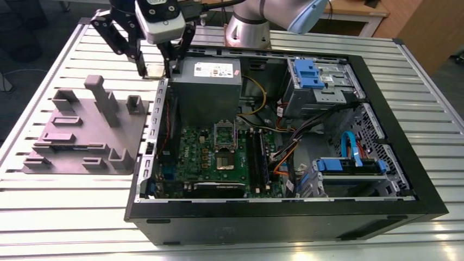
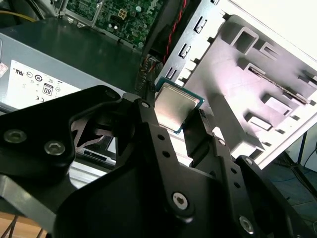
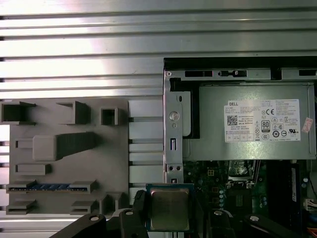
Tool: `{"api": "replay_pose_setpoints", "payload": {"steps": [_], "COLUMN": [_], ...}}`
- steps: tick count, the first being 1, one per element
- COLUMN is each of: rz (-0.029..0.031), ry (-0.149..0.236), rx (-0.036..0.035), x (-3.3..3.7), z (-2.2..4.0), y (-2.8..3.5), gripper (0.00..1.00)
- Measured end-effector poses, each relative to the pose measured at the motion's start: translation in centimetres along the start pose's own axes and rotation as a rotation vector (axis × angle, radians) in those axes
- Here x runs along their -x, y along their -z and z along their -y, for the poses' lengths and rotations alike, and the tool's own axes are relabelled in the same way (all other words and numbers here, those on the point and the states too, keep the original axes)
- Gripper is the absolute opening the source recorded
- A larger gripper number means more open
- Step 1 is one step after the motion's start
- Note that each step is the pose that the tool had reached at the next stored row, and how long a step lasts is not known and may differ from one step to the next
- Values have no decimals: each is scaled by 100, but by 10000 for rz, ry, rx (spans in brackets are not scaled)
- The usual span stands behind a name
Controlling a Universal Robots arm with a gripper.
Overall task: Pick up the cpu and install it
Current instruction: 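Pick up the cpu and move it towards the insertion slot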
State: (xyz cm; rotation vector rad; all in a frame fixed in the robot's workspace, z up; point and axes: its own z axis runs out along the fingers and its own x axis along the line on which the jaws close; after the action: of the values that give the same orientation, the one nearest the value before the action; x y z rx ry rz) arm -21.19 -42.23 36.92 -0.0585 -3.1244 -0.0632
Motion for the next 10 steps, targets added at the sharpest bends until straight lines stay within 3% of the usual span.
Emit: {"api": "replay_pose_setpoints", "payload": {"steps": [10], "rz": [0], "ry": [0], "rx": [1], "x": [41], "z": [-2], "y": [1], "gripper": [47]}}
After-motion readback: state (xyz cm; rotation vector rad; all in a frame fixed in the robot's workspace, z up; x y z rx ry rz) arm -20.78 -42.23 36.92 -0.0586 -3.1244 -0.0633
